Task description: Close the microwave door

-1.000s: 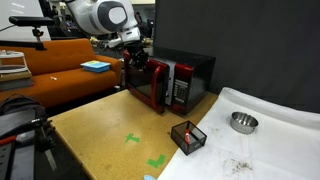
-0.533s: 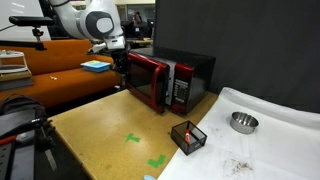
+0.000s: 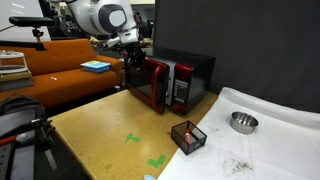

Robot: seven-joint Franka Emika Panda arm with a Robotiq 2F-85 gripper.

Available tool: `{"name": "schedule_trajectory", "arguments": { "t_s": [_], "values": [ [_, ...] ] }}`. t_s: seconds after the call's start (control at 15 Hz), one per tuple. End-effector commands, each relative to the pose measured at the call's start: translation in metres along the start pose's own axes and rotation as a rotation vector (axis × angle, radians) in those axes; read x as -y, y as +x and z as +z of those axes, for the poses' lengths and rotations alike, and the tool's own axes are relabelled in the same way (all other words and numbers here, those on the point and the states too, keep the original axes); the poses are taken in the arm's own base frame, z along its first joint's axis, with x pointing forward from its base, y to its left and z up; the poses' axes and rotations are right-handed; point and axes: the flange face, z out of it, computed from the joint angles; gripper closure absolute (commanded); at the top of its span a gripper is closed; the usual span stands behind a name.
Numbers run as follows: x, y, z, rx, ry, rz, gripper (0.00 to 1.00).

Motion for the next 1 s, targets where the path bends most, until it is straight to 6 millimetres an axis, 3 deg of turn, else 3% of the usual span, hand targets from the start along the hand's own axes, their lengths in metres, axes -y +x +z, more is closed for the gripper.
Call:
{"name": "schedule_trajectory", "arguments": {
  "t_s": [0.0,0.13,0.27,0.73,0.93],
  "values": [
    [0.008,0.029,-0.007,-0.044,0.083,0.092,1.0],
    [0.017,0.047,-0.012,-0.058,0.171,0.171,1.0],
    [0.024,0.053,-0.013,-0.065,0.217,0.207,1.0],
    [0.032,0.041,0.003,-0.048,0.215,0.221,1.0],
    [0.04,0.047,0.003,-0.053,0.225,0.215,1.0]
  ]
}}
